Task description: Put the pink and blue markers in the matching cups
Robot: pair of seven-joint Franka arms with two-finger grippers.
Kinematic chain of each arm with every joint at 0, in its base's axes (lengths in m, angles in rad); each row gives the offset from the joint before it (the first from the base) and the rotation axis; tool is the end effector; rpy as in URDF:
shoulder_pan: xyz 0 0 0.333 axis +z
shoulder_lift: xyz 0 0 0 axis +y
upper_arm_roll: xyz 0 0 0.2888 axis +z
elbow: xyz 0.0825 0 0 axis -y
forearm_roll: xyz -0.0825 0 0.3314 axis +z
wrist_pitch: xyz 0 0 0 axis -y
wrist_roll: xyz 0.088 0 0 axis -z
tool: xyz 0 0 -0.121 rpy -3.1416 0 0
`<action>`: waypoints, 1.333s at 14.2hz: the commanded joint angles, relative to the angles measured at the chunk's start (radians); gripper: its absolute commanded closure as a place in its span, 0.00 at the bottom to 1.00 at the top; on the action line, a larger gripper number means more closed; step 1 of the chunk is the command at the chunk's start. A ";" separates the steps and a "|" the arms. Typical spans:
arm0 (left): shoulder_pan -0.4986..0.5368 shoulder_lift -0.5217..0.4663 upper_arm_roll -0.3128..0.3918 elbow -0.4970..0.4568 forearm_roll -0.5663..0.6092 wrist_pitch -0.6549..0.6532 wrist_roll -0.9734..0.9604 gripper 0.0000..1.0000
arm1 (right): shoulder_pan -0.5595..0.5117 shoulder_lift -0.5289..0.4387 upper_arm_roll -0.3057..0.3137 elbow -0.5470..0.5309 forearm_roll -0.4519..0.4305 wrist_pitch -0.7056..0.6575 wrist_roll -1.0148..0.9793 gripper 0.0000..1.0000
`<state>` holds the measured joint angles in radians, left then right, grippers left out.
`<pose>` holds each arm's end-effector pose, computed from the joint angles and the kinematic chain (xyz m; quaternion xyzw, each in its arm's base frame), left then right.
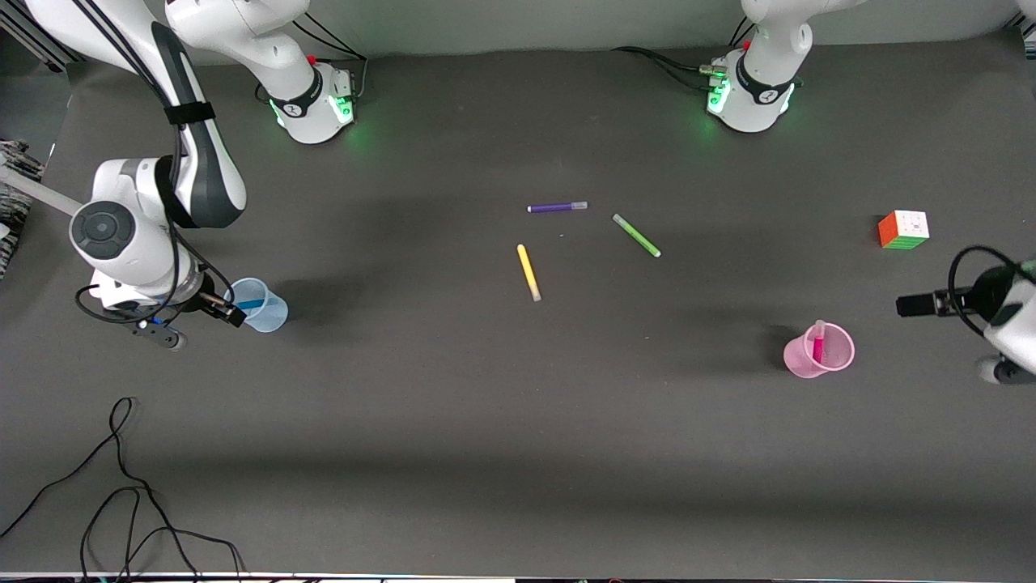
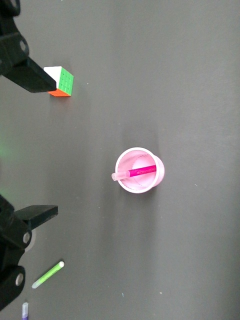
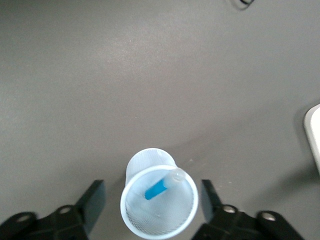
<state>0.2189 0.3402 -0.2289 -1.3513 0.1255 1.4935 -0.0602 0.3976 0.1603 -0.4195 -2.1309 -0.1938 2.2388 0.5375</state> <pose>0.5743 0.0293 0.4878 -0.9949 -0.0266 0.0937 0.0277 0.5129 -0.0167 0.3310 0.9709 -0.2132 0.0070 0.1090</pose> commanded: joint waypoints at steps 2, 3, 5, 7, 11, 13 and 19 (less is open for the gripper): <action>0.014 -0.229 0.014 -0.271 -0.075 0.171 0.002 0.00 | 0.010 -0.045 -0.013 0.120 0.123 -0.094 -0.172 0.00; 0.014 -0.245 0.014 -0.275 -0.081 0.171 0.002 0.00 | 0.012 -0.076 -0.013 0.137 0.137 -0.114 -0.213 0.00; -0.002 -0.279 0.019 -0.272 -0.090 0.171 0.002 0.00 | 0.017 -0.129 -0.005 0.169 0.137 -0.151 -0.311 0.00; -0.100 -0.303 0.083 -0.272 -0.090 0.156 0.000 0.00 | 0.017 -0.181 -0.007 0.207 0.143 -0.191 -0.344 0.00; -0.234 -0.313 0.186 -0.255 -0.101 0.122 -0.007 0.00 | 0.017 -0.252 -0.013 0.313 0.209 -0.402 -0.409 0.00; -0.233 -0.313 0.184 -0.253 -0.121 0.117 -0.006 0.00 | 0.017 -0.278 -0.013 0.379 0.209 -0.506 -0.403 0.00; -0.223 -0.311 0.186 -0.261 -0.144 0.100 0.010 0.00 | 0.018 -0.292 -0.005 0.479 0.206 -0.657 -0.401 0.00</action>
<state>0.0031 0.0511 -0.0537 -1.5897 -0.0045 1.6027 -0.0616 0.4062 -0.1437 -0.4216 -1.6684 -0.0038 1.6007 0.1601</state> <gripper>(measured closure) 0.000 0.000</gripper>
